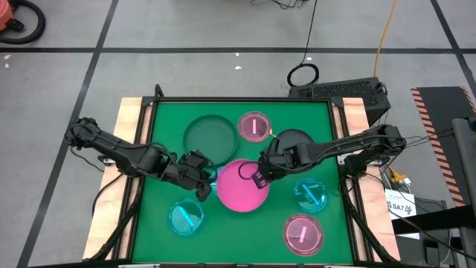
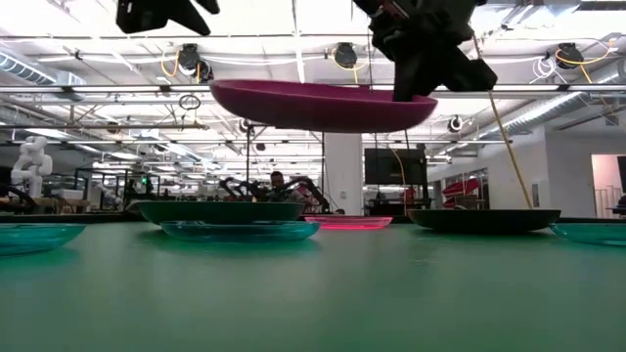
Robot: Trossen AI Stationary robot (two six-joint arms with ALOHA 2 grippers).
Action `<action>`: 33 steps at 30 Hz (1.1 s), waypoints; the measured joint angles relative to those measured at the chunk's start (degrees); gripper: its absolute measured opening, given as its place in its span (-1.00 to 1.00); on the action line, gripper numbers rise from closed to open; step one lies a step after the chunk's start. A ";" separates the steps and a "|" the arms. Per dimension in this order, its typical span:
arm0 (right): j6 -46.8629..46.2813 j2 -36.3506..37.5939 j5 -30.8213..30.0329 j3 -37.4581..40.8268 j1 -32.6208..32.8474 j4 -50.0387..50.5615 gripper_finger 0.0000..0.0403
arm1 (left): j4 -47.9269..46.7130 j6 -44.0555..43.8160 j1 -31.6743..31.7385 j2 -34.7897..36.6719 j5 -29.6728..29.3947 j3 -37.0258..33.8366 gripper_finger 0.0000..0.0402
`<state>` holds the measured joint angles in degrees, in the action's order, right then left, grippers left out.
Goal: Stack plastic plates
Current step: Stack the pink plate on the green plate
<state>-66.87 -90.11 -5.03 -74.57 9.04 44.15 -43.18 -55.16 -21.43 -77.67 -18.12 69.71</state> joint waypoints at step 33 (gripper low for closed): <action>3.64 0.62 -17.28 -0.04 -0.04 -10.13 -0.96 | 0.07 11.56 9.96 -0.63 -8.93 0.02 -0.36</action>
<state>-63.24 -89.49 -22.31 -74.61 8.99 34.02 -43.11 -43.60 -11.47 -78.30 -27.04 69.73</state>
